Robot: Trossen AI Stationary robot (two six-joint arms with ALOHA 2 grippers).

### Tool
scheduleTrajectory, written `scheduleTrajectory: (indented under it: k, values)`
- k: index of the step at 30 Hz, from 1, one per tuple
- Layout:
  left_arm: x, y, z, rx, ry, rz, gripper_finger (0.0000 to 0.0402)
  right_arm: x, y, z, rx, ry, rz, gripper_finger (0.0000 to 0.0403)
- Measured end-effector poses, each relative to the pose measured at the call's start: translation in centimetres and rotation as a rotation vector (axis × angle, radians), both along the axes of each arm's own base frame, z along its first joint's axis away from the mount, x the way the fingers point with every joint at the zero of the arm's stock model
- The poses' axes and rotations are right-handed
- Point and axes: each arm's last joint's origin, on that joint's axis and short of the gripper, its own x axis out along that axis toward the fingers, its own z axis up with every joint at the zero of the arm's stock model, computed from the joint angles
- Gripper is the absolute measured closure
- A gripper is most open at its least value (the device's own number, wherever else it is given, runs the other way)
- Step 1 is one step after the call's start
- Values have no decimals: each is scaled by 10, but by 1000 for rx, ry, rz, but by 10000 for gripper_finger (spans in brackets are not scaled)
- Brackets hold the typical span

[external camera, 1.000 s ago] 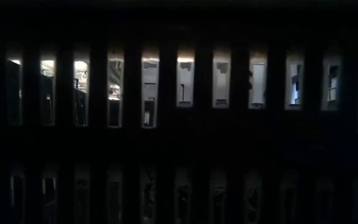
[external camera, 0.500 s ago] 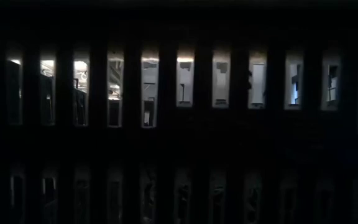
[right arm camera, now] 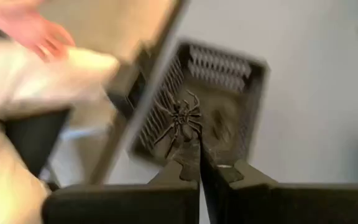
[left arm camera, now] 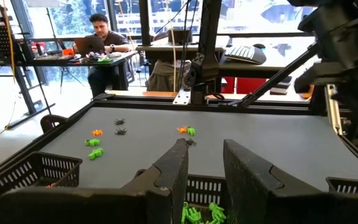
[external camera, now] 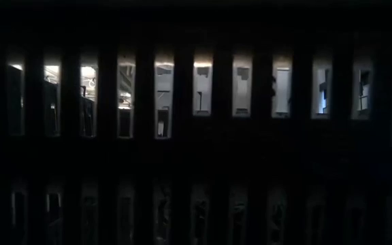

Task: Sort Halloween decoration
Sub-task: Put the black spider toy into the bottom black bin, then put the green skeleton toy into the center black bin

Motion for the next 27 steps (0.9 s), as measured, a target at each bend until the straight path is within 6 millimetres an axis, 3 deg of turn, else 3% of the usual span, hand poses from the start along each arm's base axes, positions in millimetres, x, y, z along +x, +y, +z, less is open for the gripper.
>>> scheduleTrajectory:
  k: [5,9,15,21,27]
  values:
    - [0,0,0,0,1,0,308,18,-2,-5,54,-44,51,403]
    - [0,0,-1,2,6,0,308,26,0,-21,58,-10,67,398]
    - [0,0,-1,2,7,0,308,31,3,-34,57,17,113,328]
    - [0,0,-1,2,7,0,308,37,-4,-32,-9,-24,85,235]
    - [0,0,-1,2,7,0,308,28,-30,-6,-176,53,-36,217]
